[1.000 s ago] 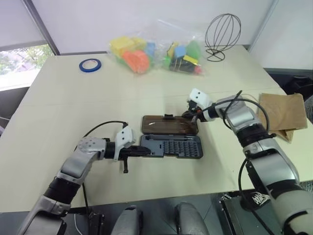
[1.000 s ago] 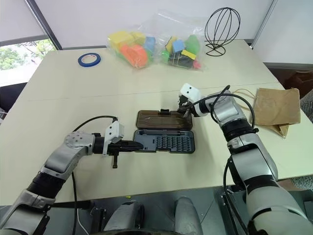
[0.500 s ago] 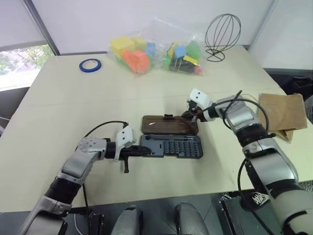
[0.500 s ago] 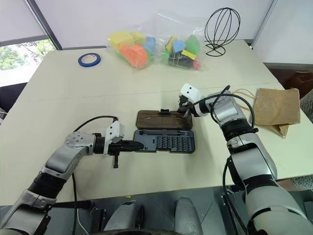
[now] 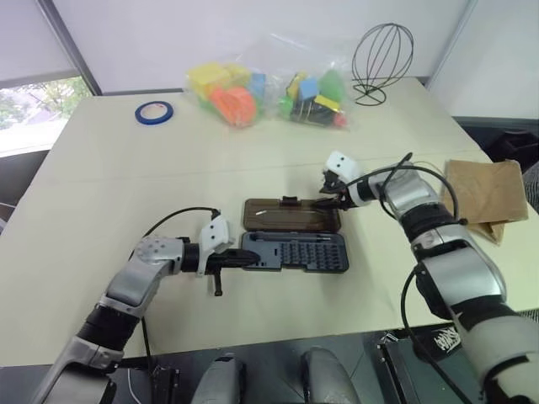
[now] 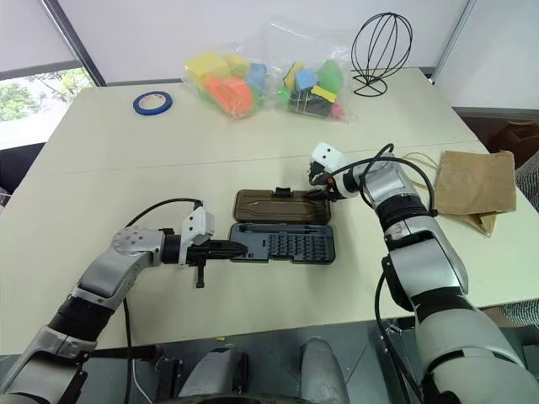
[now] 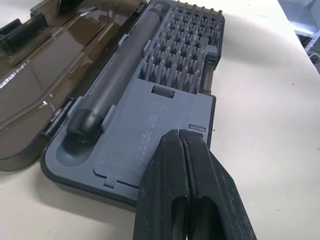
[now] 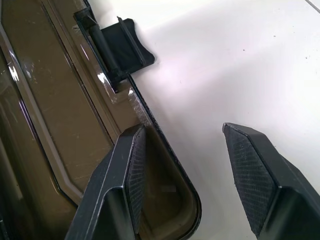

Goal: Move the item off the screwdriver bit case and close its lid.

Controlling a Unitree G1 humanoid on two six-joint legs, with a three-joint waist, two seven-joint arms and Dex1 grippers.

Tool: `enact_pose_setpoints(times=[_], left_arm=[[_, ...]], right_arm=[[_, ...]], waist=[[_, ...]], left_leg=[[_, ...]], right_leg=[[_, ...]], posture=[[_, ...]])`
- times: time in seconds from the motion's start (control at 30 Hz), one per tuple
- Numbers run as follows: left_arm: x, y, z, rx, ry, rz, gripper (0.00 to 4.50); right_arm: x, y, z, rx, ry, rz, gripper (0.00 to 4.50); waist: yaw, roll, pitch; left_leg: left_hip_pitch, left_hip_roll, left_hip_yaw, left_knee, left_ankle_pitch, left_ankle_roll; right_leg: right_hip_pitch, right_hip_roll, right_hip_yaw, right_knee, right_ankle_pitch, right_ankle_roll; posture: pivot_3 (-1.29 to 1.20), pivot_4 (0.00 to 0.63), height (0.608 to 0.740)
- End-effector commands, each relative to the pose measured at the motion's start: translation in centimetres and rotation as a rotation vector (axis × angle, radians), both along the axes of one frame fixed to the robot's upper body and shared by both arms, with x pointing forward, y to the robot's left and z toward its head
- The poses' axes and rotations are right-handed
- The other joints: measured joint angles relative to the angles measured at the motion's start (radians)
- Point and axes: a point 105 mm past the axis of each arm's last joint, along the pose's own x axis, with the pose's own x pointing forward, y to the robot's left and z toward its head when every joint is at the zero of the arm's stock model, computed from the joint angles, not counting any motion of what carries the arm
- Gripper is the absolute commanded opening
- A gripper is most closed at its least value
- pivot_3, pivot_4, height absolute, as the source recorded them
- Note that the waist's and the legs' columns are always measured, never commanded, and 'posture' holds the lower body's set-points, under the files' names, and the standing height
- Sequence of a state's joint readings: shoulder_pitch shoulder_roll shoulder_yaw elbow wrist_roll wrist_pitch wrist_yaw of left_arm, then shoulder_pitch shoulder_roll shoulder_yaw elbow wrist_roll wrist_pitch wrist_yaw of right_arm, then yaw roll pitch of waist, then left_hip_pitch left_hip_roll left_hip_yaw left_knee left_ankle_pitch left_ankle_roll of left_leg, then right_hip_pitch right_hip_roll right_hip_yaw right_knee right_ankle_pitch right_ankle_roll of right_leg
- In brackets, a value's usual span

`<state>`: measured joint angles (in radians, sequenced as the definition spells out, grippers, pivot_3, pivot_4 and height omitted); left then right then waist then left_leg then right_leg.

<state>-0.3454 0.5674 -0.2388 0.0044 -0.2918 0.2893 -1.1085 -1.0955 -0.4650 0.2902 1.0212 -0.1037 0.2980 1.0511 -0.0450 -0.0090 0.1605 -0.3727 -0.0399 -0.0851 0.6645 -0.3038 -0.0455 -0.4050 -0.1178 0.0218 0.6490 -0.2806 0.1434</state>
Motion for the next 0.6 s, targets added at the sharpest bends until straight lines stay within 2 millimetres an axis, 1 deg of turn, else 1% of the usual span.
enact_pose_setpoints(times=[0.03, 0.1, 0.2, 0.23, 0.5, 0.6], left_arm=[[0.0, 0.27, 0.12, 0.003, -0.02, 0.015, 0.0], [-0.02, 0.27, 0.11, 0.002, -0.021, 0.018, 0.0], [-0.06, 0.27, 0.09, 0.002, -0.022, 0.022, 0.0], [-0.07, 0.28, 0.09, 0.002, -0.023, 0.023, 0.0], [0.03, 0.4, 0.16, 0.0, -0.029, 0.04, 0.0], [0.06, 0.48, 0.17, 0.0, -0.028, 0.043, 0.0]], right_arm=[[-0.7, -1.23, -2.44, -0.062, 0.09, -0.037, 2.25], [-0.76, -1.43, -2.66, -0.072, 0.101, -0.04, 1.69], [-0.75, -1.58, -2.72, -0.081, 0.103, -0.037, 0.3], [-0.74, -1.62, -2.72, -0.085, 0.102, -0.034, 0.02], [-0.92, -1.62, -3.03, -0.101, 0.109, -0.014, 0.02], [-0.79, -1.45, -2.67, -0.121, 0.071, 0.022, 0.02]], waist=[[0.0, 0.0, 0.0], [0.0, 0.0, 0.0], [0.0, 0.0, -0.001], [0.0, -0.001, -0.002], [0.0, -0.002, -0.002], [0.0, -0.002, -0.002]], left_leg=[[0.0, 0.0, 0.0, 0.0, 0.0, 0.0], [0.0, 0.0, 0.0, 0.0, 0.0, 0.0], [0.002, 0.0, 0.0, 0.0, -0.001, 0.001], [0.002, 0.0, 0.0, 0.0, -0.001, 0.002], [0.003, 0.0, 0.0, 0.0, -0.001, 0.002], [0.003, 0.0, 0.0, 0.0, -0.001, 0.002]], right_leg=[[0.0, 0.0, 0.0, 0.0, 0.0, 0.0], [0.0, 0.0, 0.0, 0.0, 0.0, 0.0], [0.002, 0.0, 0.0, 0.0, 0.0, 0.0], [0.002, 0.0, 0.0, 0.0, 0.0, 0.0], [0.003, 0.0, 0.0, 0.0, 0.0, 0.0], [0.003, 0.0, 0.0, 0.0, 0.0, 0.0]], posture=[[0.0, 0.15, 0.74], [0.0, 0.15, 0.74], [0.0, 0.15, 0.74], [0.0, 0.15, 0.74], [0.0, 0.15, 0.74], [0.0, 0.15, 0.74]])
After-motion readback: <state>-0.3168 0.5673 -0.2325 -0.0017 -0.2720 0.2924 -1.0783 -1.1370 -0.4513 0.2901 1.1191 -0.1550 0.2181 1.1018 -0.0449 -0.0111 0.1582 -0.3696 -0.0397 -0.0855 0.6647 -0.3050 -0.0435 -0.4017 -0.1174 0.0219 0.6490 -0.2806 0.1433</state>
